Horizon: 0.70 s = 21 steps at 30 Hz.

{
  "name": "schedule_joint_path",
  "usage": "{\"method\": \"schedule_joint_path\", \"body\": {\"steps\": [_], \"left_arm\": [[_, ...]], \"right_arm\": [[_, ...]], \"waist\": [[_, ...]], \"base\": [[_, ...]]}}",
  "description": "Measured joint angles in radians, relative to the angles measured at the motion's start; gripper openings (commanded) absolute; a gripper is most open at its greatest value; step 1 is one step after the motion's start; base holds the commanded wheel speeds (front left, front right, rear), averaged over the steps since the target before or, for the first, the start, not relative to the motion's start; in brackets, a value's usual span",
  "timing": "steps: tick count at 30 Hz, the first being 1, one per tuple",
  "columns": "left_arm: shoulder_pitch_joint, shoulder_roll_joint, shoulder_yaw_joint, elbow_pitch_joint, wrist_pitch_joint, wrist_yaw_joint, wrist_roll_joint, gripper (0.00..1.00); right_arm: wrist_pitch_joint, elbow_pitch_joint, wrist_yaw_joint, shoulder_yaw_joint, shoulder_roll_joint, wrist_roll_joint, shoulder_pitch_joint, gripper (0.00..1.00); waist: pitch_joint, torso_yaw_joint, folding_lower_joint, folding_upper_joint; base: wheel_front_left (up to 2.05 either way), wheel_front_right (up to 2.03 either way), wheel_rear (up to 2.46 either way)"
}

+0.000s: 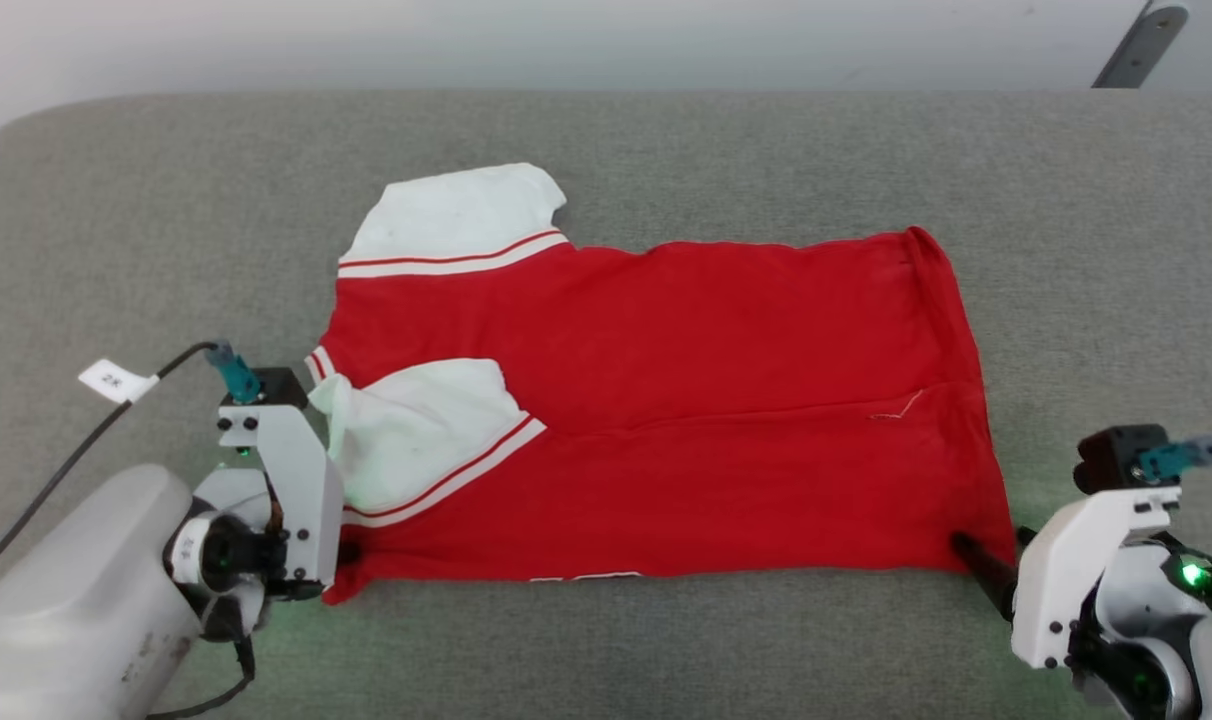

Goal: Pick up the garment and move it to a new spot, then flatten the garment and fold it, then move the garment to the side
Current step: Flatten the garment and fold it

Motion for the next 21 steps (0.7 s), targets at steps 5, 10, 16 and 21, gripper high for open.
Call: {"method": "schedule_joint_path", "body": {"steps": [5,10,16,21], "left_arm": [[-0.007,-0.018,0.000,0.020,-0.015,-0.017,0.000,0.00],[-0.010,-0.027,0.000,0.038,-0.028,-0.030,0.000,0.00],[-0.010,-0.020,0.005,0.039,-0.027,-0.031,-0.006,0.00],[-0.010,0.004,0.006,0.000,-0.003,-0.007,-0.009,0.00]], "right_arm": [[0.045,0.072,0.000,0.012,-0.014,-0.005,-0.050,0.00],[0.046,0.110,0.000,0.018,-0.024,-0.004,-0.072,0.00],[0.062,0.106,0.001,0.025,-0.050,0.014,-0.077,0.00],[0.093,0.063,0.001,0.023,-0.085,0.028,-0.076,0.00]], "waist": [[0.002,0.016,0.0000,0.0000],[-0.003,0.026,0.0000,0.0000],[-0.017,0.030,0.0000,0.0000],[-0.030,0.031,0.0000,0.0000]], "base": [[0.00,0.00,0.00],[0.00,0.00,0.00],[0.00,0.00,0.00],[0.00,0.00,0.00]]}}
